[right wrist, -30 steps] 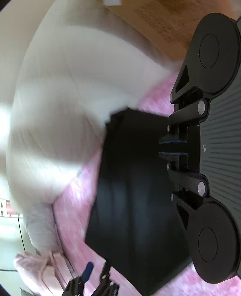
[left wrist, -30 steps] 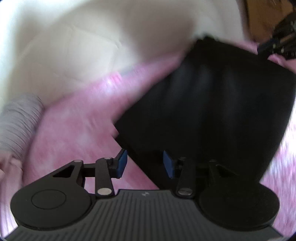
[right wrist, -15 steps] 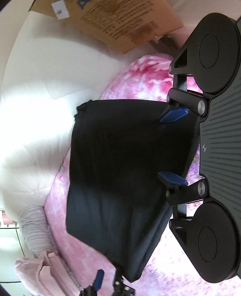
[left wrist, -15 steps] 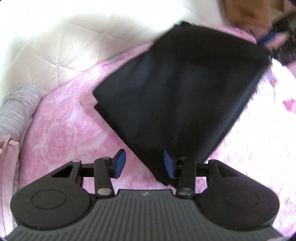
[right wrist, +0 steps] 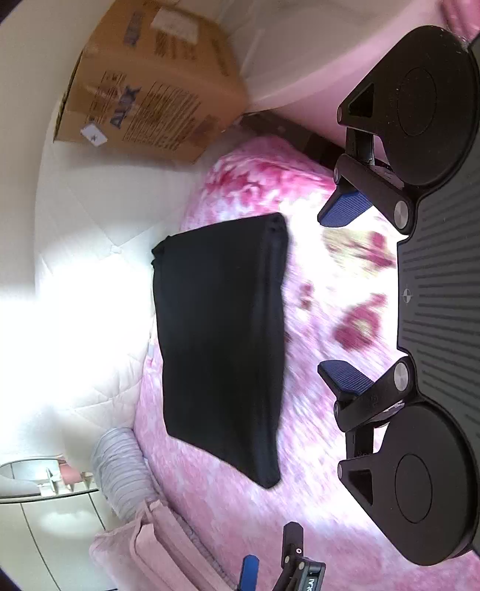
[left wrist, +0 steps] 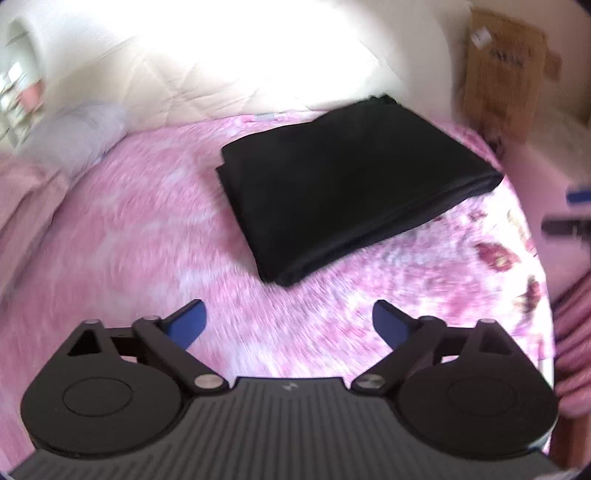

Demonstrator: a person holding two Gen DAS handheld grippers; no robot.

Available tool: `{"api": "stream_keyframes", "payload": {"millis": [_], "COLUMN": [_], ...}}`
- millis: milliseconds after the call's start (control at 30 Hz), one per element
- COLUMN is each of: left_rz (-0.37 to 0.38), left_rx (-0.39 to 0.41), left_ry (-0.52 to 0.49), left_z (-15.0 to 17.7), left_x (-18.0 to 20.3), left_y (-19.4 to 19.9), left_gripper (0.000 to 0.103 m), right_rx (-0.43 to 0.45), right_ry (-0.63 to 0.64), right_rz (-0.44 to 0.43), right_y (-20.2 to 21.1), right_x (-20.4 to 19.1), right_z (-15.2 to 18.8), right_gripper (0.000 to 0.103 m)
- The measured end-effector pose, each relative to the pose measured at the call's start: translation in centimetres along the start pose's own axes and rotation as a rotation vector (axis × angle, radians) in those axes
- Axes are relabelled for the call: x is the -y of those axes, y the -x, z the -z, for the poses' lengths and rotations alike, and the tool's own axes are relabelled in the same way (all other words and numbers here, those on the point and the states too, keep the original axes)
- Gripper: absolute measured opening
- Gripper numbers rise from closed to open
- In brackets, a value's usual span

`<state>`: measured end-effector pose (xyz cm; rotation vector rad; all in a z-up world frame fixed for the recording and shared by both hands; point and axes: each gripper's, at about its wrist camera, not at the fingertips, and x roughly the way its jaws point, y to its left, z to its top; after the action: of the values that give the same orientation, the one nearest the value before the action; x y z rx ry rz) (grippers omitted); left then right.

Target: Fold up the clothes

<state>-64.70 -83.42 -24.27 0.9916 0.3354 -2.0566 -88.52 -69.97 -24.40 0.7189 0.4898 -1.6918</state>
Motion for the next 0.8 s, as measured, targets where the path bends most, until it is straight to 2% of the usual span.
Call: {"api": "stream_keyframes", "payload": {"millis": [67, 100, 233, 300, 433, 500, 633, 800], "left_rz": [0.038, 0.046, 0.068, 0.102, 0.121, 0.113, 0.099, 0.101], "left_rx": [0.039, 0.057, 0.112, 0.120, 0.145, 0.143, 0.075, 0.038], "left_ry": [0.078, 0.083, 0.002, -0.020, -0.063, -0.078, 0.003, 0.089], "left_z": [1.0, 1.5, 3.3, 3.9, 5.2, 5.8, 6.6, 7.2], "left_x": [0.3, 0.6, 2.6, 3.4, 4.7, 5.1, 4.9, 4.4], "left_y": [2.1, 3.1, 6.9, 8.7, 11.8, 13.2, 15.3, 17.6], "left_gripper": [0.096, 0.096, 0.096, 0.095, 0.095, 0.102, 0.102, 0.102], "right_rx": [0.006, 0.007, 0.023, 0.036, 0.045, 0.060, 0.057, 0.047], "right_ry": [-0.016, -0.022, -0.018, -0.015, -0.019, -0.020, -0.039, -0.055], "right_rz": [0.007, 0.018, 0.063, 0.069, 0.088, 0.114, 0.137, 0.149], "right_y": [1.6, 2.3, 5.3, 6.8, 10.1, 12.0, 15.4, 18.6], "right_x": [-0.8, -1.3, -3.2, -4.0, -5.2, -5.9, -7.1, -8.6], "right_z": [1.2, 1.7, 3.5, 4.2, 5.1, 5.5, 5.9, 5.3], "right_gripper": [0.082, 0.082, 0.082, 0.082, 0.082, 0.082, 0.082, 0.082]}}
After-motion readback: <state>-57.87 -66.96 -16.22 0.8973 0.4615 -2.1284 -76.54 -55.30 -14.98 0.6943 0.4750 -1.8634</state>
